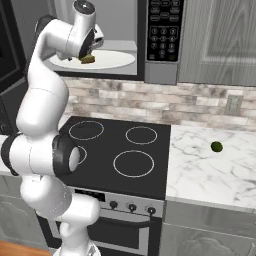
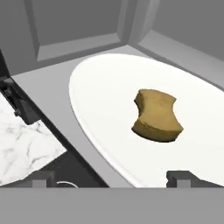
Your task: Place the sponge inside the microwave to prepare for sanitizing.
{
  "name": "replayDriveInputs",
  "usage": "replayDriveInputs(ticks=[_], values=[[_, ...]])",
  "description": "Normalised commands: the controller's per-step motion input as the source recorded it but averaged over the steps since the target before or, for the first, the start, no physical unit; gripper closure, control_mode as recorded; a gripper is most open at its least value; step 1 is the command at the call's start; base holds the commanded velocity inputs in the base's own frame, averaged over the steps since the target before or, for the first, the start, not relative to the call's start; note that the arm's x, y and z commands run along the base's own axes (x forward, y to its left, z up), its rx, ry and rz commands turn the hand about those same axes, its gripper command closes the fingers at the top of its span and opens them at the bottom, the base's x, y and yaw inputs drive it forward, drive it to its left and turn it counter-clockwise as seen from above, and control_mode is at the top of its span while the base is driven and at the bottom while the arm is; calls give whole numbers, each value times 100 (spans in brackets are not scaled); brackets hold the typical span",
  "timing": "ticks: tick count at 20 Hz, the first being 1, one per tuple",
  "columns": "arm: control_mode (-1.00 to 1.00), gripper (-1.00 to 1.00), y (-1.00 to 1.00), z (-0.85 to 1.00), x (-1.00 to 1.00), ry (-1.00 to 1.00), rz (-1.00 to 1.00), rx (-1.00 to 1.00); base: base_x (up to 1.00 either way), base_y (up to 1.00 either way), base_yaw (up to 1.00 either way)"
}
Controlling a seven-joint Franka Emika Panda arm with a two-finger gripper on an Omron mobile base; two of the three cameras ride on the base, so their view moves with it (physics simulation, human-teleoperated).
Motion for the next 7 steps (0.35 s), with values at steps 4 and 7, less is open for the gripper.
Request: replayDriveInputs(ticks=[4,7], values=[[-100,-100,-15,-1,-77,-3,0,0,0,0,0],[-100,-100,-16,-7,-81,-8,0,0,0,0,0]])
